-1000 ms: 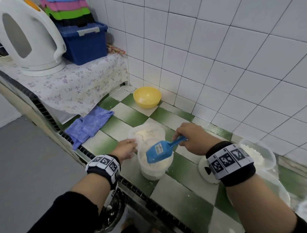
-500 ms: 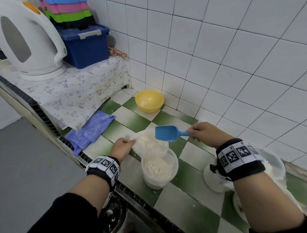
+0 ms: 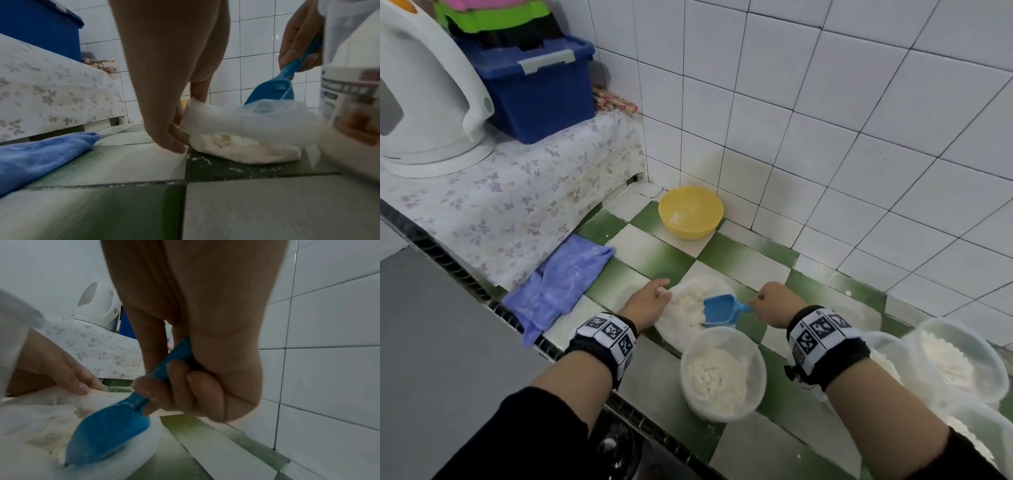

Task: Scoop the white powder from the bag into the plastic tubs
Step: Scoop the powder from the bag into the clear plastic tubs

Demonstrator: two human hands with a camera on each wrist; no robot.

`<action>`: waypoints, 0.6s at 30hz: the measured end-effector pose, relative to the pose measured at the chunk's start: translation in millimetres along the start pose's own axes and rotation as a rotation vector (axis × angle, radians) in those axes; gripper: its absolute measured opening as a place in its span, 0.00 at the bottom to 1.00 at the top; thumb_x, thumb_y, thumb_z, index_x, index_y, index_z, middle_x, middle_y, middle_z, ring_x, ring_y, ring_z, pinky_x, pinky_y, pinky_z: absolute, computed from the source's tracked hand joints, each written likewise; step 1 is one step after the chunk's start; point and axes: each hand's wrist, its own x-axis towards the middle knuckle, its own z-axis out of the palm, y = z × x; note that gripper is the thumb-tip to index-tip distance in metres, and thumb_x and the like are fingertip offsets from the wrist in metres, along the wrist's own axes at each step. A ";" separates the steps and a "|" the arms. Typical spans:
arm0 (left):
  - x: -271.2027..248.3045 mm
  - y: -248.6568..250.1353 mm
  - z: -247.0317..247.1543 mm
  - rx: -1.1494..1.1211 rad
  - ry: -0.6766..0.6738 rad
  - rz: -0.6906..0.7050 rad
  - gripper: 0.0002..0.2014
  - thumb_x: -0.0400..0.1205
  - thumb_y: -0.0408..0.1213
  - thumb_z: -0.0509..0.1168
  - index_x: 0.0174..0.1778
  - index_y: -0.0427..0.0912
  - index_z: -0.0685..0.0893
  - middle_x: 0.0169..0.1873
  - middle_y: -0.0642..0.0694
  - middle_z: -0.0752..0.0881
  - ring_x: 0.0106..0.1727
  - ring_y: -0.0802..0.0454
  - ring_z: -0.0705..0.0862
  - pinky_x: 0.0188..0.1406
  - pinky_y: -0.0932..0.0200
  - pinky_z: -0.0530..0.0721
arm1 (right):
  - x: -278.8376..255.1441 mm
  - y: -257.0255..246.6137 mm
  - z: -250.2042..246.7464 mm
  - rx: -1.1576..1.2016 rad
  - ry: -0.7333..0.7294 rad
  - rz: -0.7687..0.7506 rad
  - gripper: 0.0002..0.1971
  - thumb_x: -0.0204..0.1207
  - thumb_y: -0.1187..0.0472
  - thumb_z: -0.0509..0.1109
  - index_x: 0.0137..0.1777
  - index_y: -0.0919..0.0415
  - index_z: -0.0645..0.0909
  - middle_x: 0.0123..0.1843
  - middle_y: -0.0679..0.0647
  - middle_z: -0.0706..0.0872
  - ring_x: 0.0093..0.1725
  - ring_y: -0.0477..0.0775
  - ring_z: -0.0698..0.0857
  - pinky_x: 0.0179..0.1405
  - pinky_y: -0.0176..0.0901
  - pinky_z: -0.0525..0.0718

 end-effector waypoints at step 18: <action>3.4 -8.1 -2.3 -0.313 -0.308 0.010 0.19 0.88 0.31 0.58 0.70 0.58 0.72 0.59 0.41 0.84 0.51 0.46 0.86 0.48 0.55 0.87 | 14.4 10.9 20.8 0.151 -0.066 -0.019 0.16 0.82 0.55 0.61 0.31 0.53 0.74 0.29 0.48 0.76 0.28 0.42 0.74 0.28 0.29 0.71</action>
